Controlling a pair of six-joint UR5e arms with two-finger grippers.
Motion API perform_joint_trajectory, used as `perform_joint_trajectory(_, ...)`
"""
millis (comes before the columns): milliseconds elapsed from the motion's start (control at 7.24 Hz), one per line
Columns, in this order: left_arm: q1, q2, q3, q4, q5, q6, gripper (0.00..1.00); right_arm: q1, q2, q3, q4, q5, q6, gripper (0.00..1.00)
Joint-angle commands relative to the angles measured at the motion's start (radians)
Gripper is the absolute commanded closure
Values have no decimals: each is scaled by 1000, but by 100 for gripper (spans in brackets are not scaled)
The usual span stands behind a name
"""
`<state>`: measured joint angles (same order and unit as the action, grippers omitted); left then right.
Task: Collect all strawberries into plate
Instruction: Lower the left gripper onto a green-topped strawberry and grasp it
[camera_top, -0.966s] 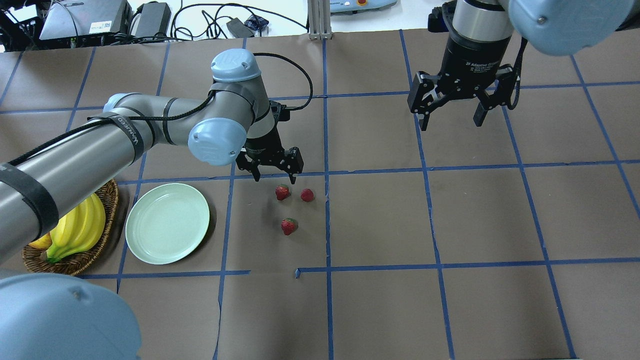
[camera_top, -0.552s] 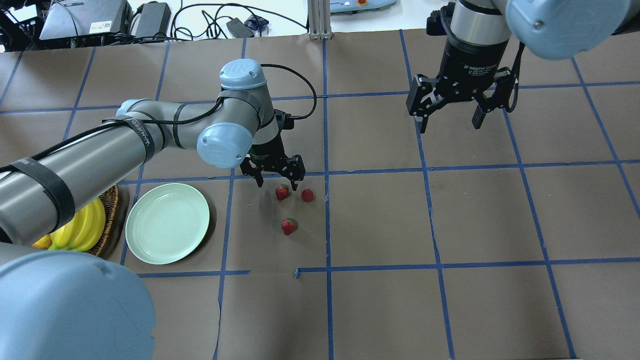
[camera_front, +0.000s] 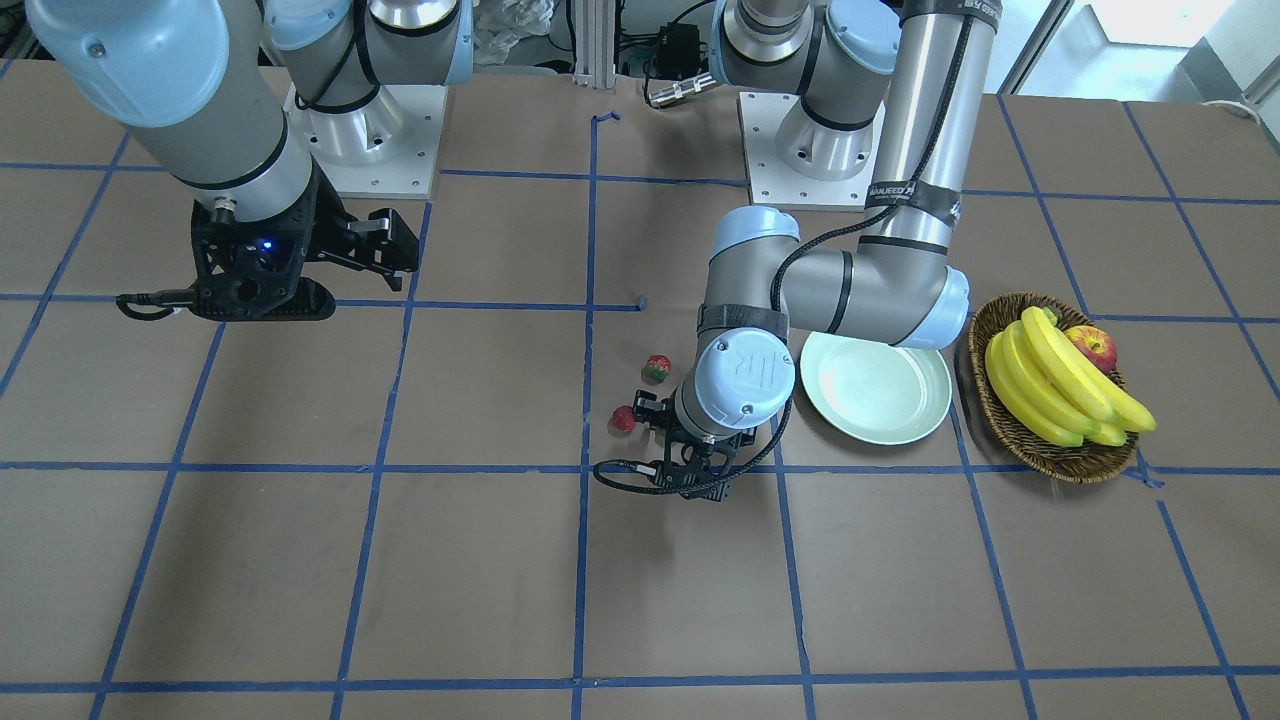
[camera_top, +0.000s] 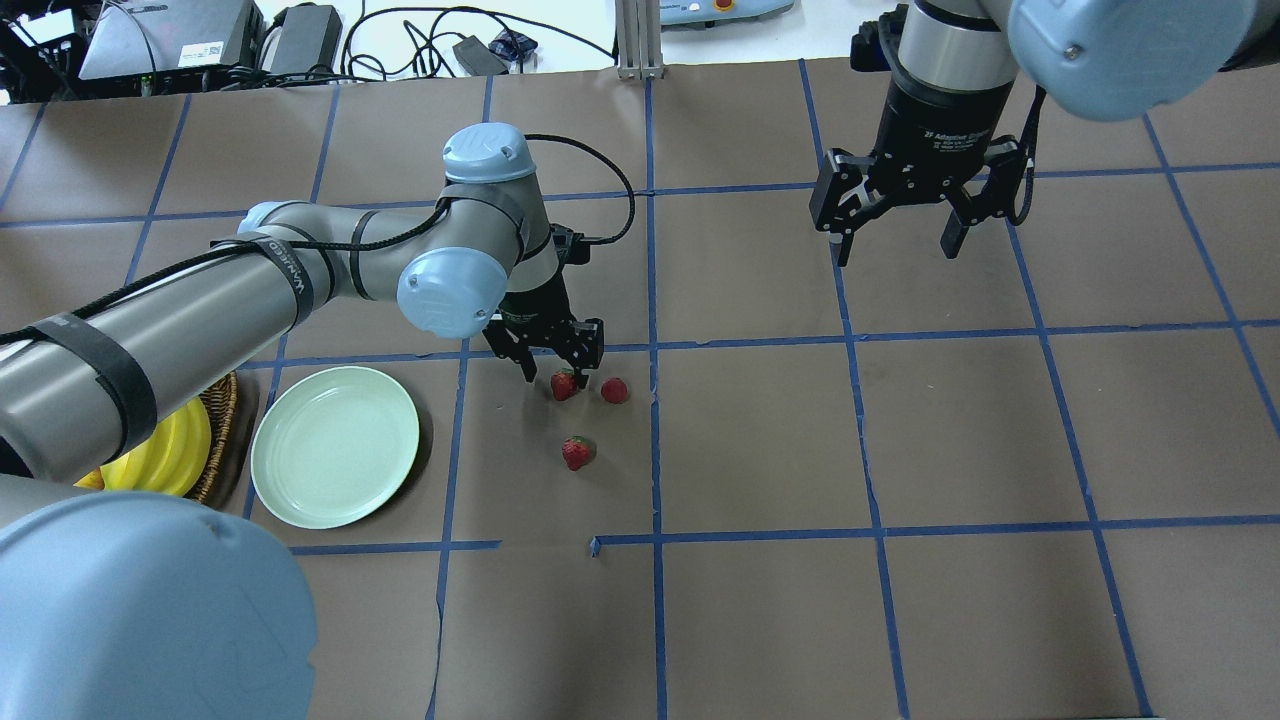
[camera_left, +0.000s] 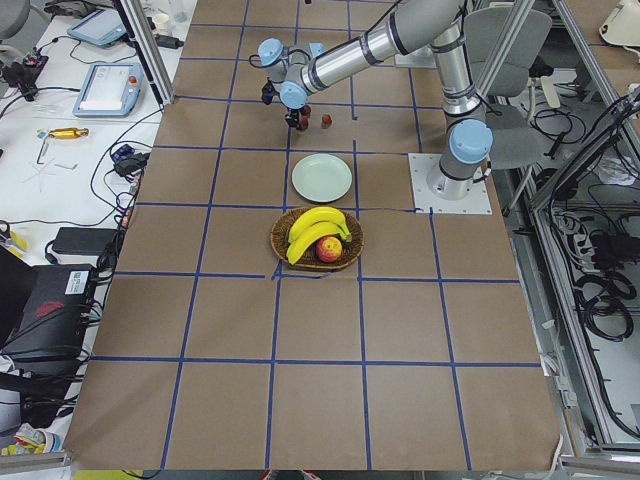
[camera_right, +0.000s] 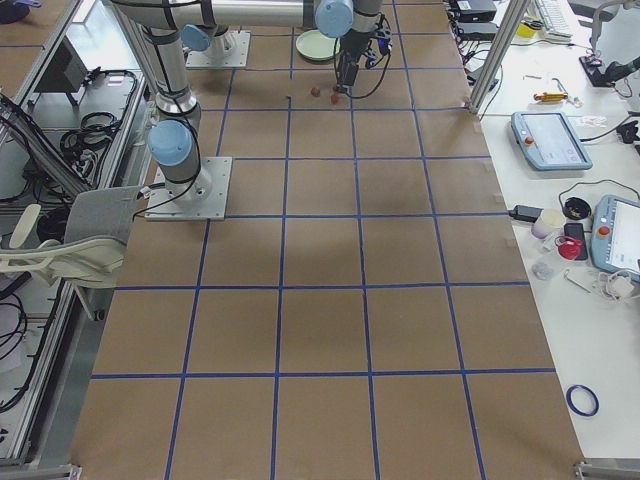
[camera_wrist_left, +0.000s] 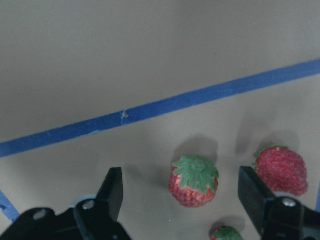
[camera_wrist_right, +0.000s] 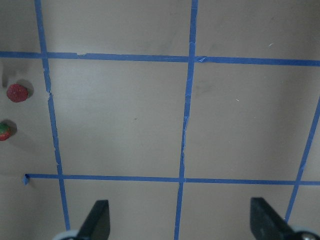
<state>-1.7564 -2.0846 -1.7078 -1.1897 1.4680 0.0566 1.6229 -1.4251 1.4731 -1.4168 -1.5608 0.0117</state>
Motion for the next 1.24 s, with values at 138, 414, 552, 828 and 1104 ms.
perform_joint_trajectory(138,-1,-3,-1,-8,0,-1,51,0,2,1,-1,2,1,0)
perform_joint_trajectory(414,-2,-3,-1,-10,3,-1,92,0,2,1,1,2,1,0)
perform_joint_trajectory(552,-2,1,2,-14,11,-3,100,0,2,1,1,2,1,0)
perform_joint_trajectory(828,8,56,25,-82,56,53,100,0,2,1,-1,1,1,0)
perform_joint_trajectory(1104,72,113,43,-203,176,158,100,0,2,1,-1,1,1,0)
